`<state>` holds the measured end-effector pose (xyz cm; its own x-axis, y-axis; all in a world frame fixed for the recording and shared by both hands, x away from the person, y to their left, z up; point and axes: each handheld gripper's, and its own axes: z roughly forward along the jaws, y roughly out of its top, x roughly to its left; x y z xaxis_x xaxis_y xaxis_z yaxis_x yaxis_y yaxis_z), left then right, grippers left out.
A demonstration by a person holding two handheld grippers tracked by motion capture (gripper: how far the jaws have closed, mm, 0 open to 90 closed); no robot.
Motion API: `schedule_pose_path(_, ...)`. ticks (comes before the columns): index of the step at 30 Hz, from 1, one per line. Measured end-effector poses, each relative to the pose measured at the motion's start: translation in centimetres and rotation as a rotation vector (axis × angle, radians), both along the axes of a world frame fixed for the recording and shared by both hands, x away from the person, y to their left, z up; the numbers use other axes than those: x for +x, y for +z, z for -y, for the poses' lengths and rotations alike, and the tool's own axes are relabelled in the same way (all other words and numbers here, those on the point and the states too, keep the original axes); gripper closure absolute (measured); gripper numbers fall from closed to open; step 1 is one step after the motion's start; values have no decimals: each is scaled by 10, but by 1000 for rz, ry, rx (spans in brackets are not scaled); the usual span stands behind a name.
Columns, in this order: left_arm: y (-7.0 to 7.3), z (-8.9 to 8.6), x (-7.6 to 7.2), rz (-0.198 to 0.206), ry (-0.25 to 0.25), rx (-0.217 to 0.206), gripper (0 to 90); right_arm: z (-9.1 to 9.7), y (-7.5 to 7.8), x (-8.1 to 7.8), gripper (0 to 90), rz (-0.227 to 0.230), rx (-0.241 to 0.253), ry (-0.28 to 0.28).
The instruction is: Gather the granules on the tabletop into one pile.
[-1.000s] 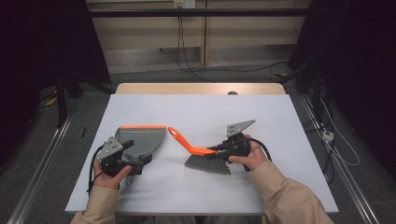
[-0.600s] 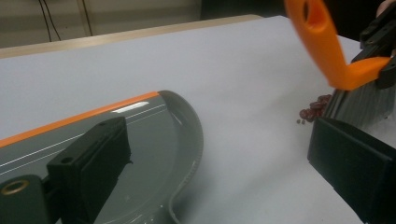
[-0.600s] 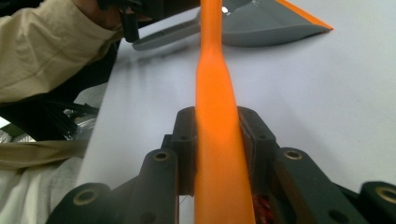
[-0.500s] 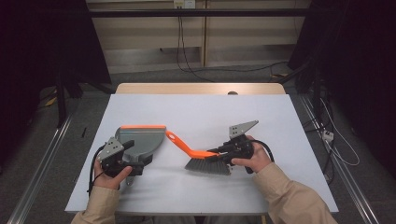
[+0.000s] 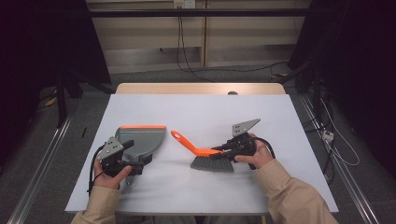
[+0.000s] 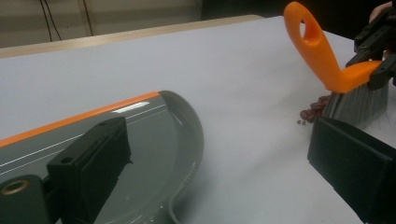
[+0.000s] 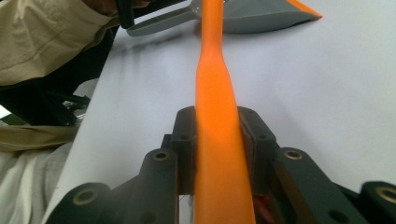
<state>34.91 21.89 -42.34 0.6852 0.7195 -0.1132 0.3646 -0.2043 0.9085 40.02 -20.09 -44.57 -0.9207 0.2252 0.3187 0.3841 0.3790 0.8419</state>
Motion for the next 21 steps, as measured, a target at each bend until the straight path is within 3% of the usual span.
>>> schedule_pose_path(8,0,0,0,2,-4,3,56,-6,2,11,712,6,2,12)
schedule_pose_path(12,0,0,0,2,-7,1,56,-7,8,7,712,5,19,-17)
schedule_pose_path(15,0,1,-1,1,-11,-5,56,-3,19,3,711,1,58,-76)
schedule_pose_path(17,0,0,-1,3,-13,-6,56,0,29,0,711,28,68,-136)
schedule_pose_path(21,1,0,-2,5,-18,-18,56,11,43,-11,711,90,29,-335)
